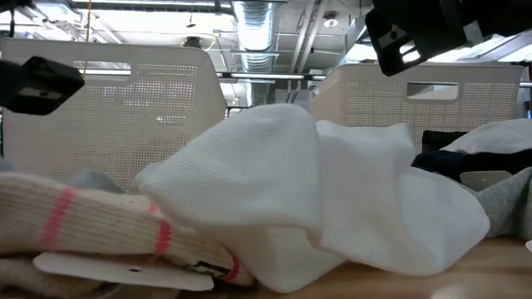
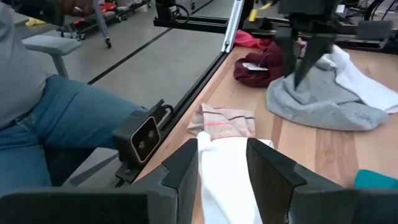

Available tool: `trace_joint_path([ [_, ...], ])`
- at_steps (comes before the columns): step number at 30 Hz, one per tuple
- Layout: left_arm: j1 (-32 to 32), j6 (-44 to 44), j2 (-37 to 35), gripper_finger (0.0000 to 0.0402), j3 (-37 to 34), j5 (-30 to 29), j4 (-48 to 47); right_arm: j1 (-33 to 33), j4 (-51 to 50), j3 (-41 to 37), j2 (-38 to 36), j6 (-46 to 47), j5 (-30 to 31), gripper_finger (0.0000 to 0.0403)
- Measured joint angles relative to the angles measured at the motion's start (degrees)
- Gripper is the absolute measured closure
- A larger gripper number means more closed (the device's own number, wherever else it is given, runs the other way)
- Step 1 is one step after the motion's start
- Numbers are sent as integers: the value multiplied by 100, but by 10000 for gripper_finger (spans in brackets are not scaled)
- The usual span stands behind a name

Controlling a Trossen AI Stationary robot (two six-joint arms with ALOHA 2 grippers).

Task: Sort clothes
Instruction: Put the gray underwear into the right white bin

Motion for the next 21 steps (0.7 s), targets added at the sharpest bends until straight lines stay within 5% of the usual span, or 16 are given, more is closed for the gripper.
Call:
trace_joint_path([
  [16, 101, 1805, -899, 398, 589, -1048, 223, -221, 682, 162, -1, -1052, 10, 250],
  [21, 257, 2364, -1328, 399, 794, -1064, 303, -318, 681, 439, -2, -1693, 20, 223],
])
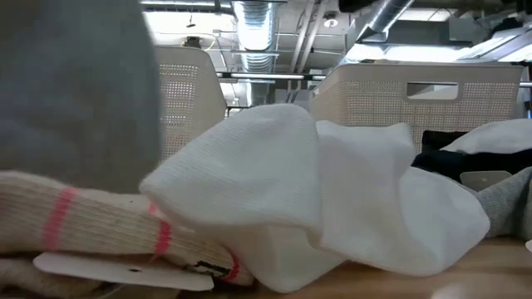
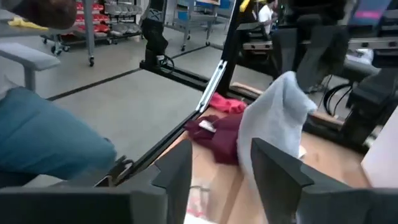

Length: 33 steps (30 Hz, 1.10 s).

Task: Sort clothes
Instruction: Put the gray underwear into the right white bin

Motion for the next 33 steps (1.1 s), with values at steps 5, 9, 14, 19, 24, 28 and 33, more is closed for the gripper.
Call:
trace_joint_path([
  [5, 120, 536, -224, 399, 153, -5, 62, -188, 4, 144, -1, -102, 0, 165],
  [9, 246, 896, -257, 399, 343, 0, 56, -389, -14, 144, 0, -26, 0, 133],
  [14, 356, 1278, -259, 399, 588, 95, 60, -590, -13, 144, 0, 42, 0, 127],
  [19, 444, 1581, -257, 399, 783, 109, 67, -700, -10, 144, 0, 54, 0, 127],
  [24, 627, 1795, -257, 399, 883, 116, 72, -801, 1, 144, 0, 251, -273, 126],
  [28, 849, 1891, -257, 399, 909, 114, 92, -809, 26, 142, 0, 288, -302, 126],
  [33, 1072, 1969, -257, 399, 909, 114, 122, -789, 34, 197, 0, 302, -321, 126],
])
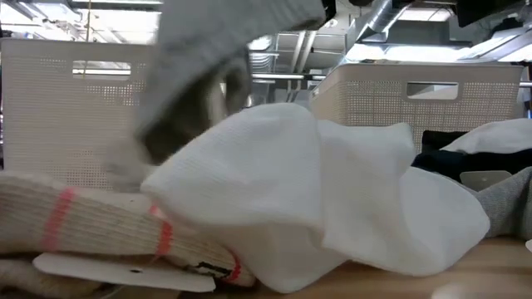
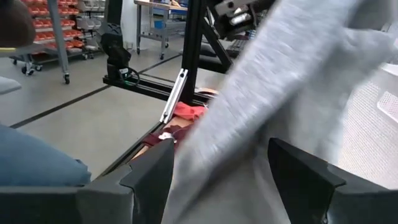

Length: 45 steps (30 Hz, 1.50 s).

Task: Sort clothes
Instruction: Put the gray underwear into the right white bin

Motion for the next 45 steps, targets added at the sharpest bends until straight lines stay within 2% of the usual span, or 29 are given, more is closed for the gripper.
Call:
trace_joint_path([
  [7, 133, 214, 2, 399, 0, 0, 367, -22, -28, 22, 0, 283, 0, 130],
  [13, 138, 642, 2, 399, 0, 4, 905, -187, -21, 22, 2, 508, 11, 158],
  [20, 140, 736, 2, 397, 0, 11, 1087, -243, 31, 26, 2, 436, 67, 240],
  [28, 140, 721, 2, 395, 0, 11, 1087, -146, 208, 26, 2, -49, 87, 380],
  [30, 138, 718, 3, 395, 0, 11, 1084, -106, 219, 27, 2, -213, 87, 394],
  [34, 138, 719, 2, 389, 0, -17, 1001, -27, 212, 140, 7, -337, 90, 395],
  [40, -64, 713, 2, 331, 0, -203, 834, 144, -6, 443, 7, -871, 317, 400],
  [45, -423, 700, 4, 258, 0, -1076, 555, 184, -617, 871, 7, -1159, 324, 402],
])
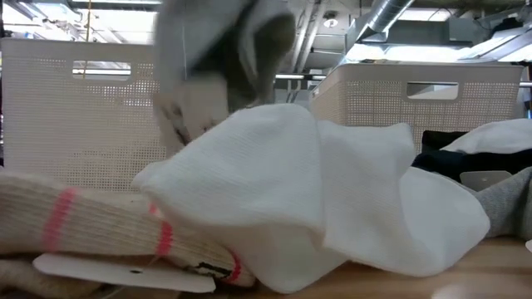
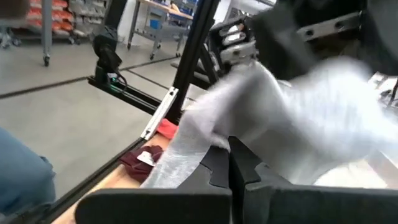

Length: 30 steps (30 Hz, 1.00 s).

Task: Sort clothes
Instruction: Put the gray underwear into the right white bin

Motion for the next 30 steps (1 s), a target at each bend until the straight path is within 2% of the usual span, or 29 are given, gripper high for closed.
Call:
trace_joint_path([
  [4, -296, -417, -1, 210, 0, -674, -690, 65, -474, 371, -76, -246, 6, 402],
  [8, -545, -1235, -2, 189, 0, -821, -1437, 170, -1023, 667, -373, -575, 75, 402],
  [19, -1354, -2607, -2, 188, 0, -763, -2300, 226, -2293, 963, -1680, -1509, 1390, 403],
  [23, -1628, -2916, -2, 188, 0, -473, -2381, 78, -2576, 963, -2160, -1692, 1558, 403],
  [30, -2005, -3419, -2, 188, 0, -459, -2519, -241, -2773, 961, -2901, -2034, 1782, 403],
])
